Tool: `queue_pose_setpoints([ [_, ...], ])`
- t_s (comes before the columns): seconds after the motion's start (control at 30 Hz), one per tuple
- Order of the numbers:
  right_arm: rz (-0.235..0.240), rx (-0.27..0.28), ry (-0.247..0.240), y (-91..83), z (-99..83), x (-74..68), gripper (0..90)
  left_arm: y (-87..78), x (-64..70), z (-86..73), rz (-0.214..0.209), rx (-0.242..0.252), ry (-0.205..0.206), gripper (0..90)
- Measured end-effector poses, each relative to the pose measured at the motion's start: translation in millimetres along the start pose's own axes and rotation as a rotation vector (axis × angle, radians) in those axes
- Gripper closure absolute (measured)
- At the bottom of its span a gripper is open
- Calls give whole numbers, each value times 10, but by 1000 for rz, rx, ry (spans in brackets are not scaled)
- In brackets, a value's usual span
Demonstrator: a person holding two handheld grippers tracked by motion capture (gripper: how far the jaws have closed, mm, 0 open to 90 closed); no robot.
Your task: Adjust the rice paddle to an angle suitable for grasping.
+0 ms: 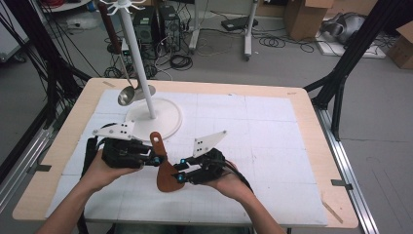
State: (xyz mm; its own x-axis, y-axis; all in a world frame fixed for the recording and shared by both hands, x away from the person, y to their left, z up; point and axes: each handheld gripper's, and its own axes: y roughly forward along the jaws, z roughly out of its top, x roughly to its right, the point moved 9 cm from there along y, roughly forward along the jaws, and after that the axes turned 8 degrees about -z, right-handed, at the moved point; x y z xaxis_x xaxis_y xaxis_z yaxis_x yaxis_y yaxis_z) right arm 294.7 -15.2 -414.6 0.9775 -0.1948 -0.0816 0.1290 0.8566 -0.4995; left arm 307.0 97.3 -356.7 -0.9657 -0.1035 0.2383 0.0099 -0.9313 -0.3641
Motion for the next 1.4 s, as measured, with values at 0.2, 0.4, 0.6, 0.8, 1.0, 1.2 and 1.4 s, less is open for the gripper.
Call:
queue_pose_setpoints([
  [0.2,-71,30,27,-168,-27,120,565,-94,-66,121,26,11,5,818],
  [0.4,-146,49,63,-328,-82,257,456,-144,-134,195,46,-2,11,818],
  [0.6,-214,59,99,-480,-176,370,387,-222,-177,310,69,-4,21,817],
  [0.8,-270,61,118,-595,-265,440,319,-284,-195,404,78,11,20,818],
  [1.0,-315,60,144,-716,-359,501,264,-336,-252,409,95,20,4,818],
  [1.2,-354,52,169,-839,-474,551,216,-386,-287,421,112,25,-2,818],
  [1.4,-387,46,187,-947,-577,595,186,-489,-309,473,135,52,-7,818],
])
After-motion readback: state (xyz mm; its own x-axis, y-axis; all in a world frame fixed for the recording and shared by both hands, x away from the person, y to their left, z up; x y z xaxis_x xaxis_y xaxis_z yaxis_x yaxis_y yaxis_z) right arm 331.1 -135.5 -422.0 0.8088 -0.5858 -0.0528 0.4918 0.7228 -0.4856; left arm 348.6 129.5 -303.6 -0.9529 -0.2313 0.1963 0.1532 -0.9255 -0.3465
